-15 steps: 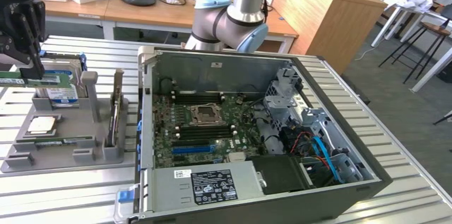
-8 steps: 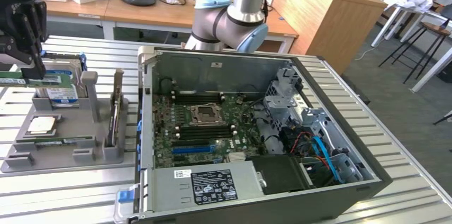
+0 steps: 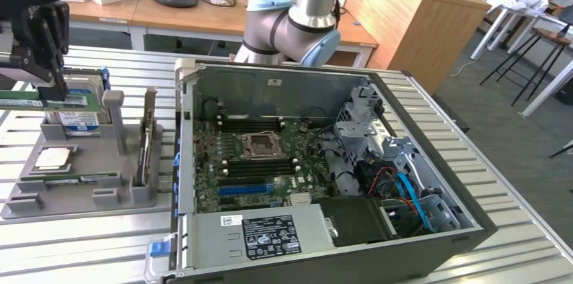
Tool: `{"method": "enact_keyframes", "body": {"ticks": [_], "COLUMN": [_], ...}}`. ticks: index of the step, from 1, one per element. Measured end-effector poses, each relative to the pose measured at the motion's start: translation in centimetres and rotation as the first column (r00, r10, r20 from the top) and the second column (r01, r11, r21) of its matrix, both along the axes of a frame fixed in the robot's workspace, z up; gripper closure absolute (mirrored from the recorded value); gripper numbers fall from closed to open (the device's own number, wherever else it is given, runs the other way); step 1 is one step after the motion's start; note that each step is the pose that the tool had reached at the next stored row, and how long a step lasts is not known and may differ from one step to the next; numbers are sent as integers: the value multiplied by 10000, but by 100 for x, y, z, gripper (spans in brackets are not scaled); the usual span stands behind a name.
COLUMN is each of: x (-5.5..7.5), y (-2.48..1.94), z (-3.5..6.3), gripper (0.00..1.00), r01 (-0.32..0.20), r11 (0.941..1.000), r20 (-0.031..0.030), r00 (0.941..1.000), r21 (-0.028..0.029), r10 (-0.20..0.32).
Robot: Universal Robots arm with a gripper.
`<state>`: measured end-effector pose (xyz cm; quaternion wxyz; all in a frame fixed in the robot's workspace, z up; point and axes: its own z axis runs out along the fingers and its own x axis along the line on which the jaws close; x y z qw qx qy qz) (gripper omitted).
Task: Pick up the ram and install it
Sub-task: 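Pick up the ram and move it above insertion slot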
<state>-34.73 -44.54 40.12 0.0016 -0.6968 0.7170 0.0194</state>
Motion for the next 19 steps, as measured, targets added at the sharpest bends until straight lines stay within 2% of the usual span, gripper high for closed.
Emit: {"method": "enact_keyframes", "body": {"ticks": [3, 6, 19], "x": [59, 397, 767], "y": [0, 0, 0], "z": [0, 0, 0], "gripper": [88, 88, 88], "r01": [1, 1, 0], "r11": [10000, 10000, 10000], "r20": [0, 0, -1], "r00": [10000, 10000, 10000], "r21": [0, 1, 0], "r10": [-1, -1, 0]}}
